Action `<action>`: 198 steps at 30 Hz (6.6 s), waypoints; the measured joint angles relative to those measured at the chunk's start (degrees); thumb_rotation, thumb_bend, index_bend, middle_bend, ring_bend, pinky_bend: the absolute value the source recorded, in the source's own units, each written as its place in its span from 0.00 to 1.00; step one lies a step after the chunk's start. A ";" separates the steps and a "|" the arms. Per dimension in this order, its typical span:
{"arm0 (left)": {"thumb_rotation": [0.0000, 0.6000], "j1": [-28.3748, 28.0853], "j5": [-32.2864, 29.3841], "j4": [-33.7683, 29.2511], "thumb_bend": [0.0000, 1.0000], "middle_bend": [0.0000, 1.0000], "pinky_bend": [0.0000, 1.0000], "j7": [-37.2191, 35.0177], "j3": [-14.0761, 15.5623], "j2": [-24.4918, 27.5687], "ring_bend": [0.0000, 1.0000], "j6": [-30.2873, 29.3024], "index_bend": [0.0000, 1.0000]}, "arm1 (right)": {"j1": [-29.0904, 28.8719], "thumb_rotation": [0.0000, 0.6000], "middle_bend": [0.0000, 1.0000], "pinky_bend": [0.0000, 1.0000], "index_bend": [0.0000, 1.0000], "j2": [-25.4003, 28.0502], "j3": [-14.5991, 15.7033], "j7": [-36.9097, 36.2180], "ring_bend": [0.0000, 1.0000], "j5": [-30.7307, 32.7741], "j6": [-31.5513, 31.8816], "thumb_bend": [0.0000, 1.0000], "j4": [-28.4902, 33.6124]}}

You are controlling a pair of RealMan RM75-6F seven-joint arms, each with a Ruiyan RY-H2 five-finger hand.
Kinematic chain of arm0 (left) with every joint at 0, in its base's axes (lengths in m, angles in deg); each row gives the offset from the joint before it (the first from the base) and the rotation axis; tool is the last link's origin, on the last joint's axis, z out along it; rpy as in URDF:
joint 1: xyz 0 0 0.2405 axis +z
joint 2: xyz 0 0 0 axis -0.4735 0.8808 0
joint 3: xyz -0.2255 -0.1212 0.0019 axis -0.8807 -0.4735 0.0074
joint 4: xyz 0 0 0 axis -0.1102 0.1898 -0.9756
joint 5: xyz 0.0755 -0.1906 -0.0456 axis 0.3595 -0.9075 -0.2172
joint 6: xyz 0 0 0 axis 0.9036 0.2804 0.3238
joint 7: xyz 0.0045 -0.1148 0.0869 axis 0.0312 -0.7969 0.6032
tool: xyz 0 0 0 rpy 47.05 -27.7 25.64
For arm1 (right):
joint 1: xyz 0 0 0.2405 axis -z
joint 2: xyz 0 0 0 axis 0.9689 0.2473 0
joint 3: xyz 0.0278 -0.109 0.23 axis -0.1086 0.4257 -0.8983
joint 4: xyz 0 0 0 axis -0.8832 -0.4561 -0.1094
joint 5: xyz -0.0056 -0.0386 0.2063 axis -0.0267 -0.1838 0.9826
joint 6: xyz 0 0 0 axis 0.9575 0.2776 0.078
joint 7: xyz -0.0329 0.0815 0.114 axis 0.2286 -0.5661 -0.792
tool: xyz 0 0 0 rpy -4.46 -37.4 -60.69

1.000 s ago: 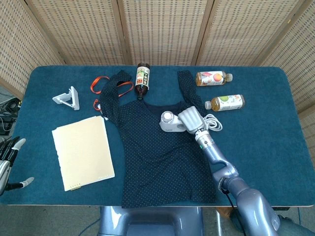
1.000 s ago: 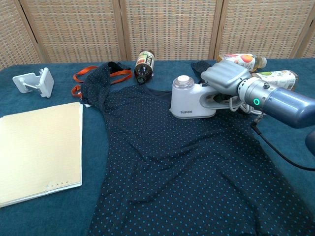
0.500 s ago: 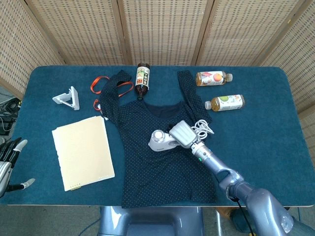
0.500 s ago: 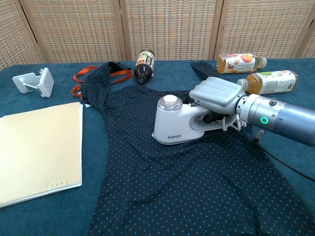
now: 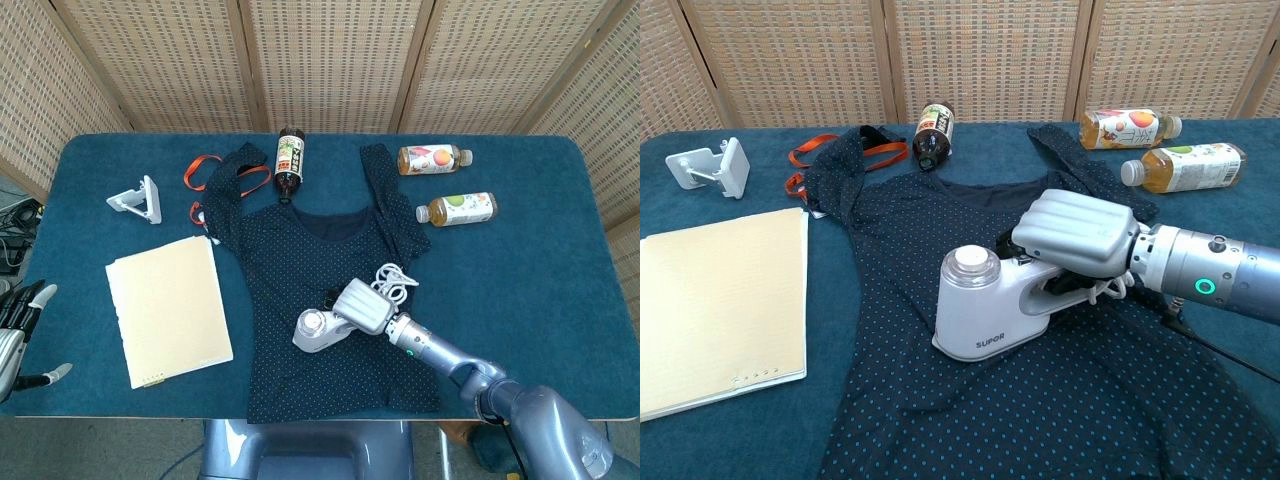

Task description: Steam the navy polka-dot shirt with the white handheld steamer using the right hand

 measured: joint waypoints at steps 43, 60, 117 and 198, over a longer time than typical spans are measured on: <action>1.00 0.24 0.76 -0.43 0.00 0.00 0.00 0.41 0.17 0.02 0.00 -0.74 0.00 | 3.47 1.00 0.57 1.00 0.61 -0.73 1.68 -6.93 0.68 -1.06 4.89 1.00 -9.73; 1.00 0.47 1.53 -0.57 0.00 0.00 0.00 0.42 0.42 0.09 0.00 -1.24 0.00 | 4.45 1.00 0.57 1.00 0.61 3.37 6.50 -0.52 0.68 -8.56 11.38 1.00 0.09; 1.00 0.91 3.01 -1.30 0.00 0.00 0.00 0.85 0.82 0.20 0.00 -2.34 0.00 | 7.62 1.00 0.57 1.00 0.61 6.56 5.56 -3.76 0.68 -7.53 16.95 1.00 -5.38; 1.00 5.80 10.75 -0.43 0.00 0.00 0.00 2.25 2.51 1.21 0.00 -12.70 0.00 | 25.96 1.00 0.00 0.00 0.00 41.96 -11.18 7.88 0.00 18.95 4.23 0.00 46.56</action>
